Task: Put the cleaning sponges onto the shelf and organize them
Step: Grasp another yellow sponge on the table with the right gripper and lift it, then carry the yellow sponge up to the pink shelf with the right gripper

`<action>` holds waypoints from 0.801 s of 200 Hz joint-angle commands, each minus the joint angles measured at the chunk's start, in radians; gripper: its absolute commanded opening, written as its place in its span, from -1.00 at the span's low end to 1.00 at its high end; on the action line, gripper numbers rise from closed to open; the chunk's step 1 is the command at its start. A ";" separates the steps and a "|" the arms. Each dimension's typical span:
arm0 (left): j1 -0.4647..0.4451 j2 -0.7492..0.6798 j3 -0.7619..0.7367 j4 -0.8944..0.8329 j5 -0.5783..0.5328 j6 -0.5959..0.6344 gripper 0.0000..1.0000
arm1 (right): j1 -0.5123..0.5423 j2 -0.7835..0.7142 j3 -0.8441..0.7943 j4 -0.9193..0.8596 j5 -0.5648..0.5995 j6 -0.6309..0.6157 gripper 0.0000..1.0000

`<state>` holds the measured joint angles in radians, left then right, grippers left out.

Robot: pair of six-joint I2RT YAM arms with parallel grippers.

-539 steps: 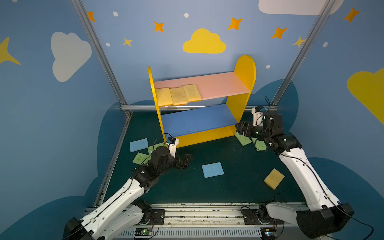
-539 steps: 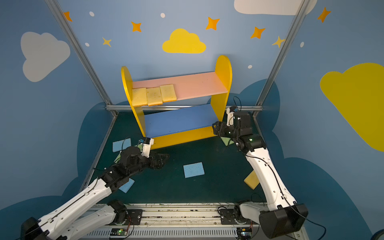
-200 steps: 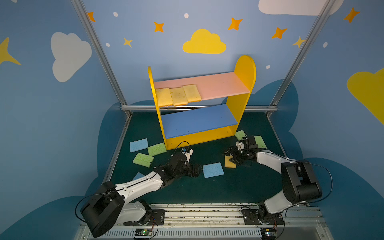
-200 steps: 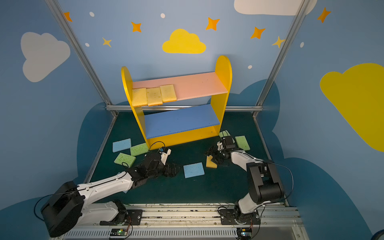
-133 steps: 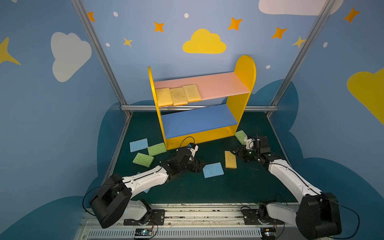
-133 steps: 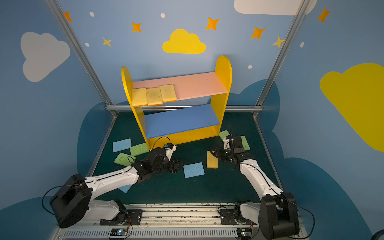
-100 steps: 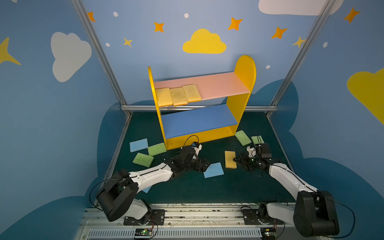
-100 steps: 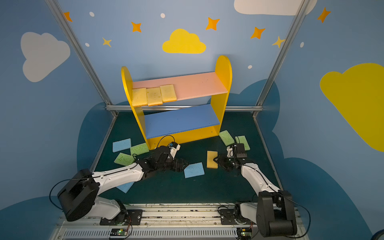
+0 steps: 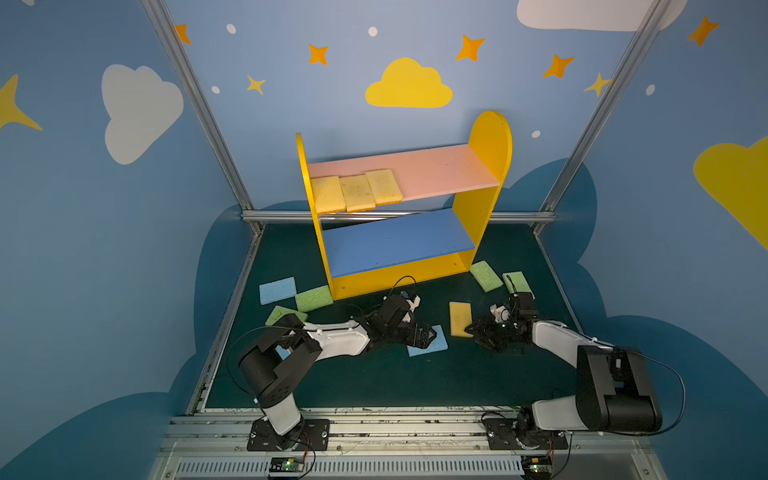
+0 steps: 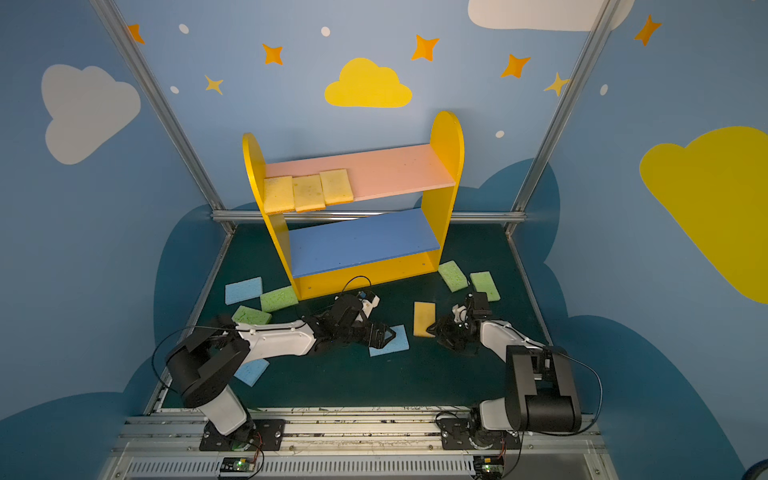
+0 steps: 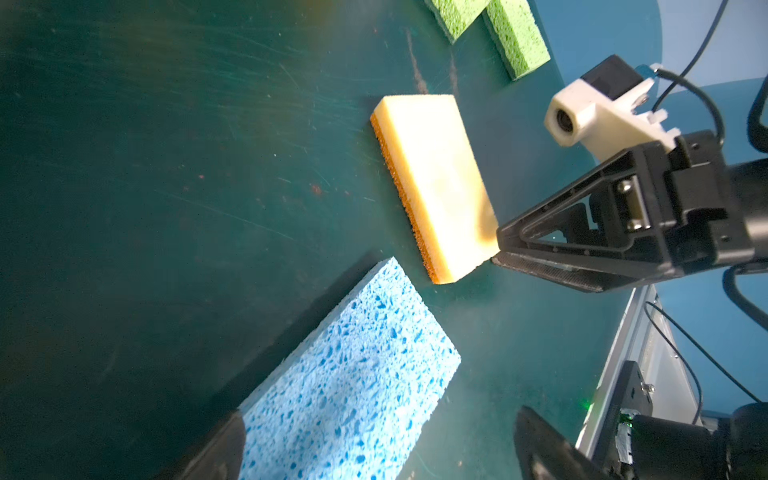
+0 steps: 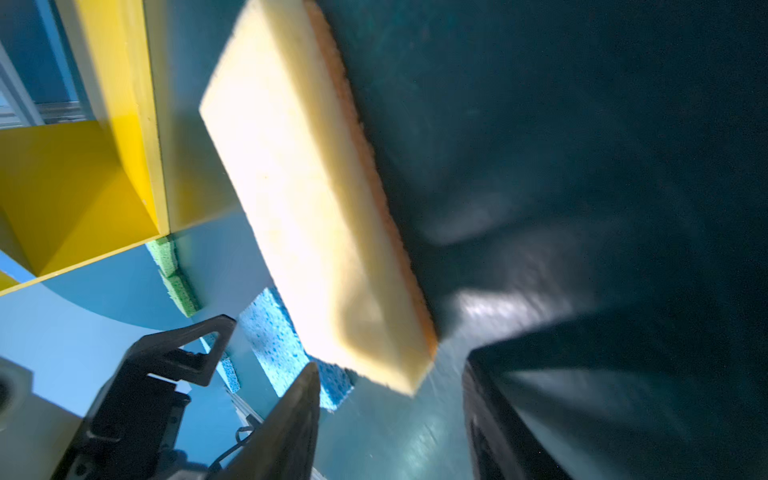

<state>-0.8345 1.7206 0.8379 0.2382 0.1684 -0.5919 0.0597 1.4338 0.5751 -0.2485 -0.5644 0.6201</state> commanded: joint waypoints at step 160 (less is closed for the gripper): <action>-0.049 -0.310 -0.072 -0.150 -0.092 0.023 0.99 | 0.024 -0.090 0.093 -0.133 0.061 -0.036 -1.00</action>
<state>-0.8787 1.4853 0.7864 0.1623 0.1135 -0.5873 0.0677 1.4242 0.6041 -0.2741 -0.5179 0.6331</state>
